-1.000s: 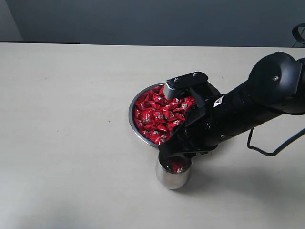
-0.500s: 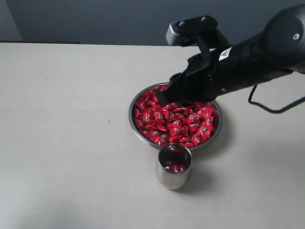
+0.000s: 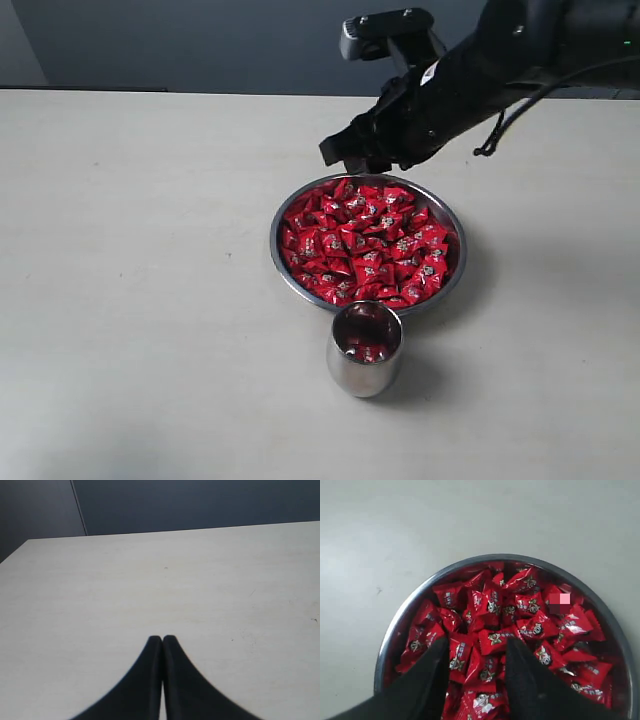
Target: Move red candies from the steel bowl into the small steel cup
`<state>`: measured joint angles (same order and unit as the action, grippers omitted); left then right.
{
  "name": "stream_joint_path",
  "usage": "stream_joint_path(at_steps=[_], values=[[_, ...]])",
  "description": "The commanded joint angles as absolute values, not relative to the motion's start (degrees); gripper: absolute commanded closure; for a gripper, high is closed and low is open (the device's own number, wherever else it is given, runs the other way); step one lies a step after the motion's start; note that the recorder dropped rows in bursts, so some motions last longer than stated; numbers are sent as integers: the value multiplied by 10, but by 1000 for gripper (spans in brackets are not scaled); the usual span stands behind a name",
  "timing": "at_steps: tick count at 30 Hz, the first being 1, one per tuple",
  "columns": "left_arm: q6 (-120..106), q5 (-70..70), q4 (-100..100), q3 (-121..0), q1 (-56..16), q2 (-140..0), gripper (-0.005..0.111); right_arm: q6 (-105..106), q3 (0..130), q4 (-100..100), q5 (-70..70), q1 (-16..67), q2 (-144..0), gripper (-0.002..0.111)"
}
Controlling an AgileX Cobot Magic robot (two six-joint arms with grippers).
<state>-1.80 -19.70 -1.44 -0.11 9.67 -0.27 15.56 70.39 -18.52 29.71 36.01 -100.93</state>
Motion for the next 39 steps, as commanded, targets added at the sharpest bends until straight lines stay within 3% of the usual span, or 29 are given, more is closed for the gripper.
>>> stream_joint_path(at_steps=[1,20,26,39], values=[[-17,-191,-16,0,98,0,106,155,752,-161,327,356,-1079,71],[-17,-191,-16,0,98,0,106,144,786,-131,369,355,-1182,71],[-17,-191,-16,0,98,0,106,142,786,-141,381,355,-1180,54],[-17,-191,-16,0,98,0,106,143,786,-174,394,355,-1181,57]])
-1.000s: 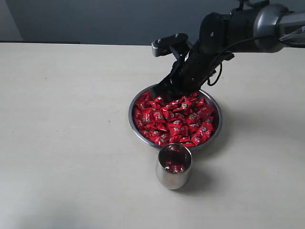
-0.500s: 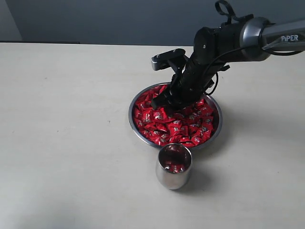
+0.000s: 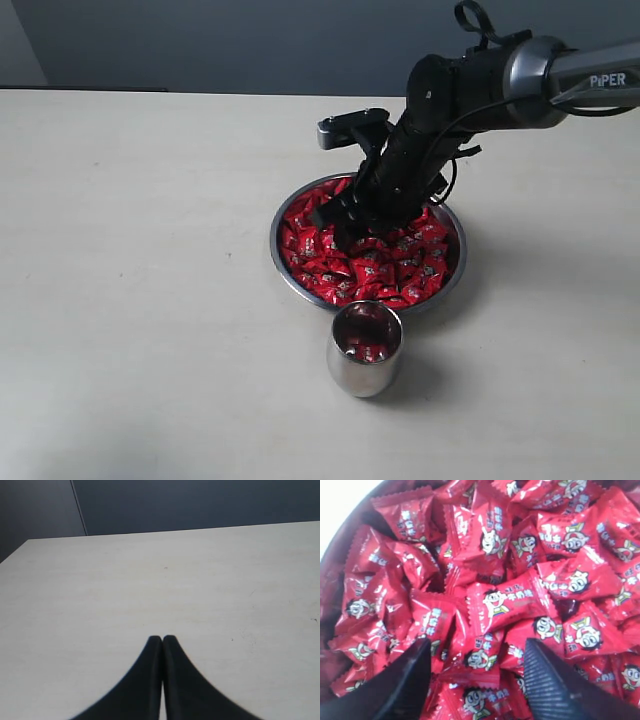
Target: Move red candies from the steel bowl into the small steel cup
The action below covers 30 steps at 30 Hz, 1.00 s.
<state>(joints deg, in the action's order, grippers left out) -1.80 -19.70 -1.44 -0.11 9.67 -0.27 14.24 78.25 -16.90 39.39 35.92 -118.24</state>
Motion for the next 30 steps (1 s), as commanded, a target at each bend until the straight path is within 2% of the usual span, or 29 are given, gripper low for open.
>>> stream_joint_path(at_steps=[1,25,28,30], values=[[-17,-191,-16,0,98,0,106,143,786,-175,393,355,-1182,59],[-17,-191,-16,0,98,0,106,145,786,-180,381,355,-1208,60],[-17,-191,-16,0,98,0,106,145,786,-180,376,355,-1208,72],[-17,-191,-16,0,98,0,106,145,786,-179,375,355,-1208,86]])
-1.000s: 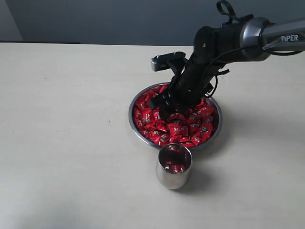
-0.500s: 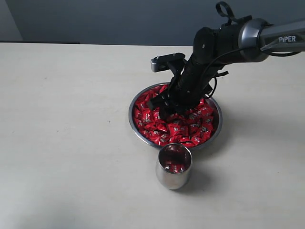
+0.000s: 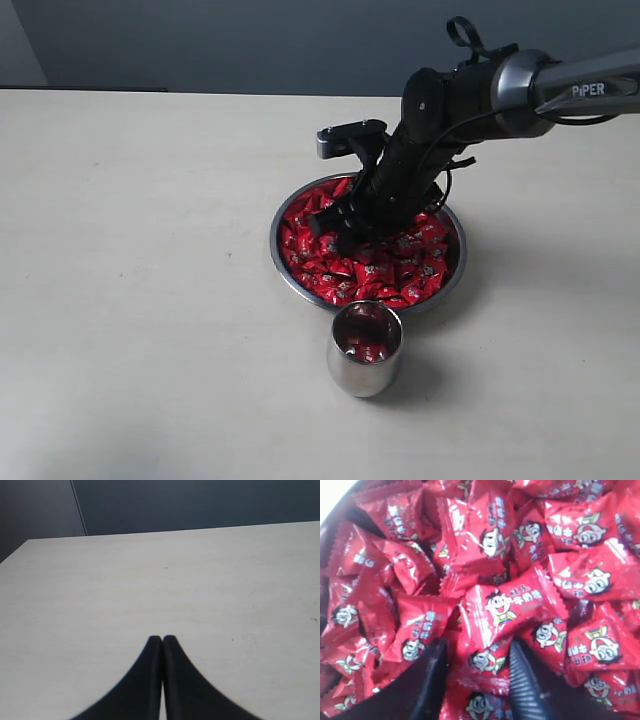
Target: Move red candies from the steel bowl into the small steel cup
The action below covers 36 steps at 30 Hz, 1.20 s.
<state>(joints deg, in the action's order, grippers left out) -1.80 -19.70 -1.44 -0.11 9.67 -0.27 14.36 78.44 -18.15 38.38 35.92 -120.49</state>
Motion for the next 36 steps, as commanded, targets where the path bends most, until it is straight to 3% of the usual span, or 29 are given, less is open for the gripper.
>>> stream_joint_path(at_steps=[1,3,20,36], values=[[-17,-191,-16,0,98,0,106,146,786,-173,374,355,-1208,100],[-17,-191,-16,0,98,0,106,146,786,-167,374,355,-1208,109],[-17,-191,-16,0,98,0,106,143,786,-139,389,355,-1109,109],[-17,-191,-16,0,98,0,106,119,785,-109,399,355,-1169,109]])
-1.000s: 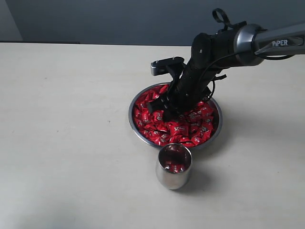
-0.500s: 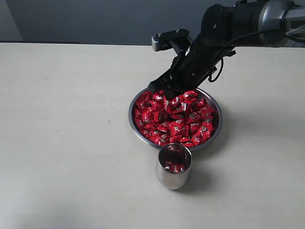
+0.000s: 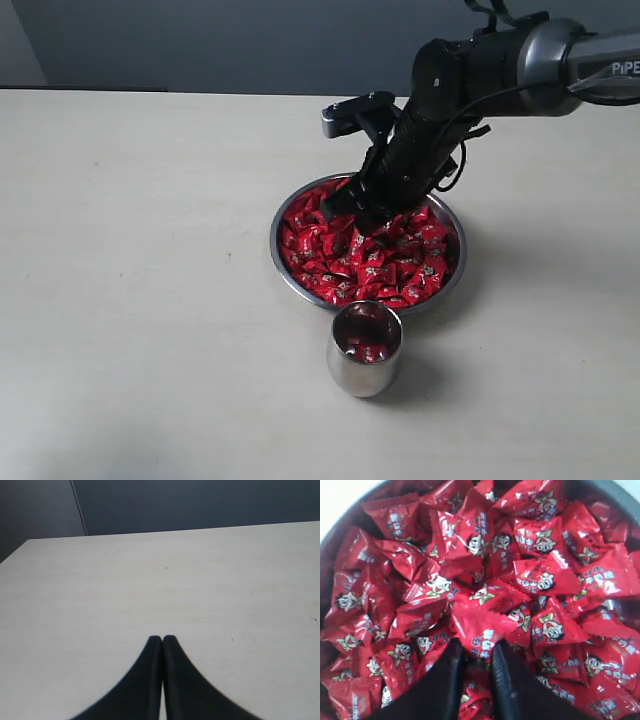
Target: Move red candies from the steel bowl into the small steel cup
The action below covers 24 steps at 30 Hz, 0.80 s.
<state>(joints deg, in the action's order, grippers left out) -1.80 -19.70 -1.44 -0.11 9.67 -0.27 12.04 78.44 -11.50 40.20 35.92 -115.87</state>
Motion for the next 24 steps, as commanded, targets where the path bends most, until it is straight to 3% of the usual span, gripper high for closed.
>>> stream_joint_path(at_steps=[1,5,8,9,24], values=[[-17,-191,-16,0,98,0,106,119,785,-109,399,355,-1177,109],[-17,-191,-16,0,98,0,106,119,785,-110,390,355,-1193,106],[-17,-191,-16,0,98,0,106,119,785,-110,383,355,-1193,80],[-17,-191,-16,0,98,0,106,118,785,-110,383,355,-1194,78],[-17,-191,-16,0,98,0,106,120,785,-111,334,355,-1196,77]])
